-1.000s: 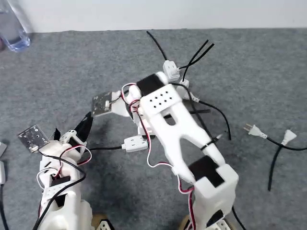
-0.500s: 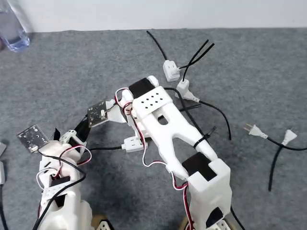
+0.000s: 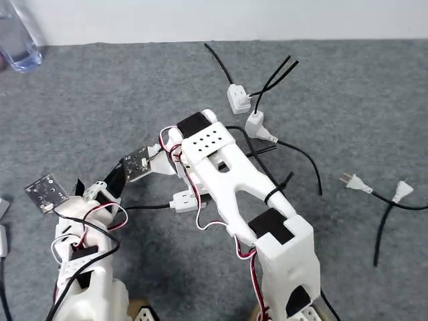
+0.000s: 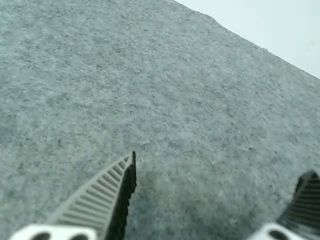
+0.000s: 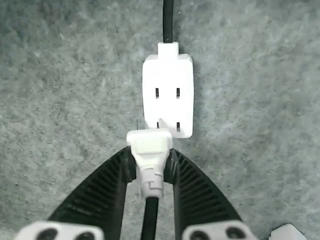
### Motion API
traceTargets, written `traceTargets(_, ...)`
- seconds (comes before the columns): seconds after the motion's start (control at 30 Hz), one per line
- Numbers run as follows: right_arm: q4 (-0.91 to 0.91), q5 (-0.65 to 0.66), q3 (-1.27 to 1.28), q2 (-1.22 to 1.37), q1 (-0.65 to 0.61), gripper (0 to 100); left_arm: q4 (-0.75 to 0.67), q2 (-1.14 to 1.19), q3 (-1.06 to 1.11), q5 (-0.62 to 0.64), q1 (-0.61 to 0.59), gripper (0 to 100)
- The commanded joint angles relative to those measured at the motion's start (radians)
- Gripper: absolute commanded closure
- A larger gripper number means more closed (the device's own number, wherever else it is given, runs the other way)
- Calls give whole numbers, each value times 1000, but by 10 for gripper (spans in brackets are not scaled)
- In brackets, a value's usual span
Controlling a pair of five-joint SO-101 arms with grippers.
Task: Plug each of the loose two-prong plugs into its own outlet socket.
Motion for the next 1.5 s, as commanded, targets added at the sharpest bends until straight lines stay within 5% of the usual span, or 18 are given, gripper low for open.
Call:
traceTargets(0.0,-10,20,-57,-22,13,991,-26,-8,-4,6,-6,541)
traceTargets(1.47,-88,-12,-51,97,-42,990,-26,-8,-4,6,-6,541)
